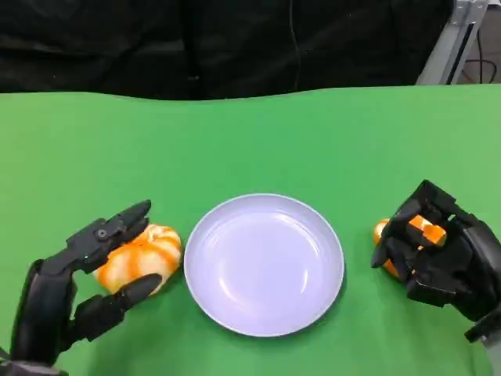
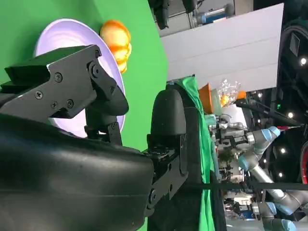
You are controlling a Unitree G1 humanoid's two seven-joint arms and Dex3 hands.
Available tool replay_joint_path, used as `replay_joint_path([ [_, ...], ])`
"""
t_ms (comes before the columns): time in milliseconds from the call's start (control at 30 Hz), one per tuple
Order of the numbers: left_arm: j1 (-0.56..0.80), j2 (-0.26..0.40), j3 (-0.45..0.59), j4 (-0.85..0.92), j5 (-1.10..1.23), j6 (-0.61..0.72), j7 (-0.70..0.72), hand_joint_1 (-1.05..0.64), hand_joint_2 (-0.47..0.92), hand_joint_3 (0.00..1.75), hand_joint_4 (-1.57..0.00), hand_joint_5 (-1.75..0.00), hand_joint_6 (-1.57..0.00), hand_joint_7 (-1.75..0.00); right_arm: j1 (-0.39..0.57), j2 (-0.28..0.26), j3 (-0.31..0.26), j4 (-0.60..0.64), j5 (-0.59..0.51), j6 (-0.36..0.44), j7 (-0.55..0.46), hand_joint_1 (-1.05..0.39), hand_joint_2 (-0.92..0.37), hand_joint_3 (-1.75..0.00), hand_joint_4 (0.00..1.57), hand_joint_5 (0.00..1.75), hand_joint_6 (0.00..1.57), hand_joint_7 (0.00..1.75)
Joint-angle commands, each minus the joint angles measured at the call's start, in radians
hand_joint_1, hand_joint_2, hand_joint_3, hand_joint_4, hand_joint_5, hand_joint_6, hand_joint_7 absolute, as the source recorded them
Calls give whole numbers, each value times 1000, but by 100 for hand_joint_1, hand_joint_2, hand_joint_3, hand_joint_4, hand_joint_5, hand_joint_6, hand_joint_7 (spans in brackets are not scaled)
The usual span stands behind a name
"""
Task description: Grasp the bread from the table and place it into the plate.
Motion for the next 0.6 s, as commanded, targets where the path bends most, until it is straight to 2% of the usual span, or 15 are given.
replay_joint_path([
  [33,21,60,31,-21,222,11,144,-72,92,11,-53,0,-49,-1,-15,-16,-12,7,8,-10,4,13,-67,-114,46,175,37,160],
  [167,22,72,15,-19,271,16,208,-74,92,10,-53,0,-49,-1,-16,-16,-12,8,9,-11,6,12,-67,-114,46,175,37,160],
  [367,44,133,-16,-98,541,162,377,-83,92,4,-49,0,-45,0,-15,-18,-9,1,-1,-6,-9,11,-66,-113,47,175,37,161],
  [467,41,160,-53,-119,650,261,457,-88,92,9,-48,0,-45,0,-14,-15,-9,-1,5,1,-7,13,-68,-112,48,175,37,161],
  [600,32,188,-97,-115,670,316,496,-90,92,17,-46,0,-44,0,-15,-13,-11,5,13,-3,2,14,-69,-111,48,175,37,161],
])
